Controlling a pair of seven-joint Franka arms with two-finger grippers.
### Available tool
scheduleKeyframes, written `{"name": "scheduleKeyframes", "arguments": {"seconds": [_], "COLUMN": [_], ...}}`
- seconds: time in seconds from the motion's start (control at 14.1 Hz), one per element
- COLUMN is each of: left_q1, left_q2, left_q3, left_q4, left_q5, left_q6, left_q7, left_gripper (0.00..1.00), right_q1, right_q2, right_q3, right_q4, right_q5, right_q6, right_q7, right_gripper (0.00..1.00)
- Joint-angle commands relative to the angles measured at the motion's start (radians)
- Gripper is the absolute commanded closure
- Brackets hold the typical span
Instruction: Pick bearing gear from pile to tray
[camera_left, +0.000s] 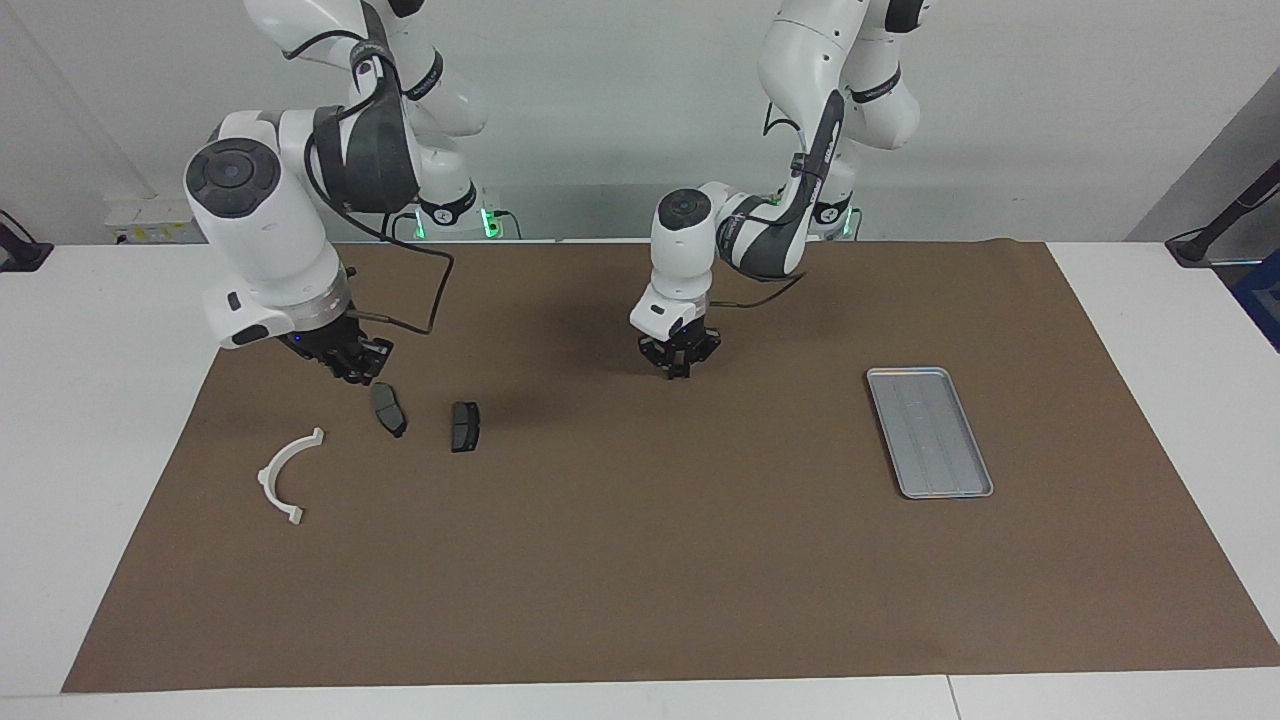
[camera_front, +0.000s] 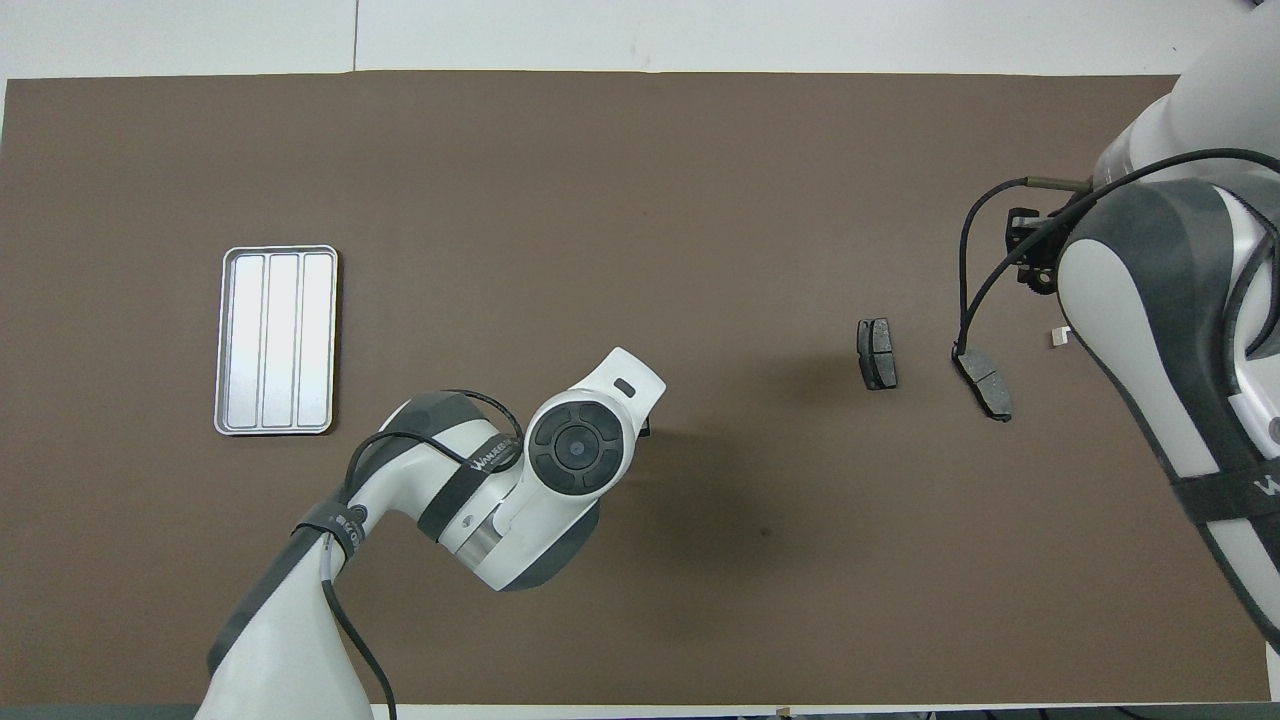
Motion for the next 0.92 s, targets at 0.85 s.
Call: {"name": "scheduleKeyframes", "arguments": {"seconds": [0.85], "left_q1": [0.693], "left_q2": [-0.107], "left_q3": [-0.005], "left_q4": [-0.034], "left_q5": [-0.023], "left_q6": [-0.075], "left_q7": [0.772], "left_gripper": [0.87], "right_q1": [0.166], "right_q2": [-0.010], "right_q3": [0.005], "right_q4": [-0.016], "right_q5": [0.100], "right_q6": [0.046], "right_q7": [0.333], "right_gripper": [1.00]}}
